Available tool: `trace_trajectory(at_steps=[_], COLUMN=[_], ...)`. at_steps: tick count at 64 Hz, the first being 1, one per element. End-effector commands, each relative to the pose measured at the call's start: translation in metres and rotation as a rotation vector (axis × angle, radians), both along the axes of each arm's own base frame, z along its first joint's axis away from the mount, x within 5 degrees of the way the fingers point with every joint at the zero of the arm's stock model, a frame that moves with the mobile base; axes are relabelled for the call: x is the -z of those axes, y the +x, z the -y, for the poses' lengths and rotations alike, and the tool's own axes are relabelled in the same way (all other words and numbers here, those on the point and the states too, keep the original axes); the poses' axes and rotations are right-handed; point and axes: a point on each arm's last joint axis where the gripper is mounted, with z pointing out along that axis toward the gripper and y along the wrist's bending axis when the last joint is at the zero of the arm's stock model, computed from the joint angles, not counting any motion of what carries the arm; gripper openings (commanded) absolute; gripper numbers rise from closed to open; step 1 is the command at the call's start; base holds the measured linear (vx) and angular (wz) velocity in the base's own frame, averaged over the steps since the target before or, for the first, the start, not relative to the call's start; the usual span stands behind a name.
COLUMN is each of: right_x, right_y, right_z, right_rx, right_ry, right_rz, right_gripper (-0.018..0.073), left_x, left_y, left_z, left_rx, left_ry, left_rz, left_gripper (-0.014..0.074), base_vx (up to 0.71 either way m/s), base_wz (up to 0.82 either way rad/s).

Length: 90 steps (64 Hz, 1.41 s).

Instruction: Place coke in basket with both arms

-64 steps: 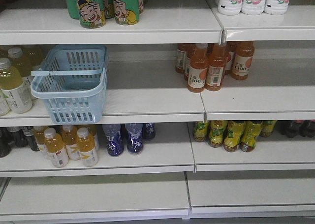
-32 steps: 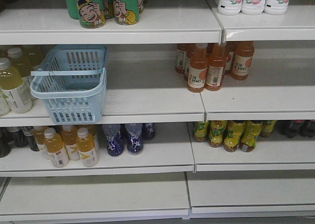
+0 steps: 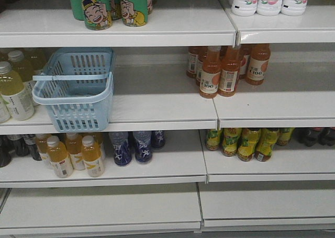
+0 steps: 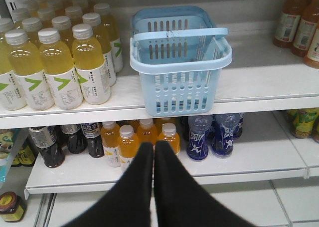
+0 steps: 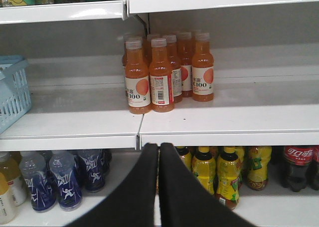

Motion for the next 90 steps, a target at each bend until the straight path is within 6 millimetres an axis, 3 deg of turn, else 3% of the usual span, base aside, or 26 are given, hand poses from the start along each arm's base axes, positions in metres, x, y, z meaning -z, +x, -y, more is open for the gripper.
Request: trace_trajectory(at_steps=[1,12,29,36,45,57,67,77,90], right_x=[-0.005,-0.005,-0.005,-0.005,-0.005,-0.005,-0.005,-0.005,-0.005], right_y=[-0.001,-0.001,-0.001,-0.001,-0.001,-0.001,-0.001,-0.001,-0.001], right_z=[0.0,0.0,0.0,0.0,0.0,0.0,0.0,0.0,0.0], right_rx=[-0.006,-0.006,-0.006,-0.006,-0.006,-0.006,-0.006,-0.006,-0.006], right_ry=[-0.008,-0.008,-0.008,-0.008,-0.008,-0.008,-0.008,-0.008,-0.008], right_rz=[0.086,0.086,0.086,0.086,0.086,0.086,0.086,0.086,0.086], right_gripper=[-0.0009,-0.0009,-0.0009,-0.0009,-0.0009,-0.0009,-0.0009,-0.0009,-0.0009], left_x=[-0.021,-0.027,-0.026,-0.028,-0.032,-0.035,-0.029,-0.01,0.018], left_y=[0.004,0.005,0.005,0.006,0.005,0.013,0.042,0.078,0.116], left_z=[0.0,0.0,0.0,0.0,0.001,0.006,0.008,0.005,0.005], left_rx=[0.003,0.003,0.002,0.003,0.001,-0.019,-0.09,-0.252,-0.412], left_ry=[-0.007,-0.005,0.002,0.001,-0.069,-0.435,-0.804,-1.132,-1.267], left_rz=[0.149,0.217,0.206,0.223,0.272,0.294,0.223,0.119,-0.038], left_gripper=[0.0001,0.0087,0.0405,0.0485,0.0496,0.0496,0.0496,0.0496,0.0491], base_vx=[0.0,0.0,0.0,0.0,0.0,0.0,0.0,0.0,0.0], base_wz=[0.0,0.0,0.0,0.0,0.0,0.0,0.0,0.0,0.0])
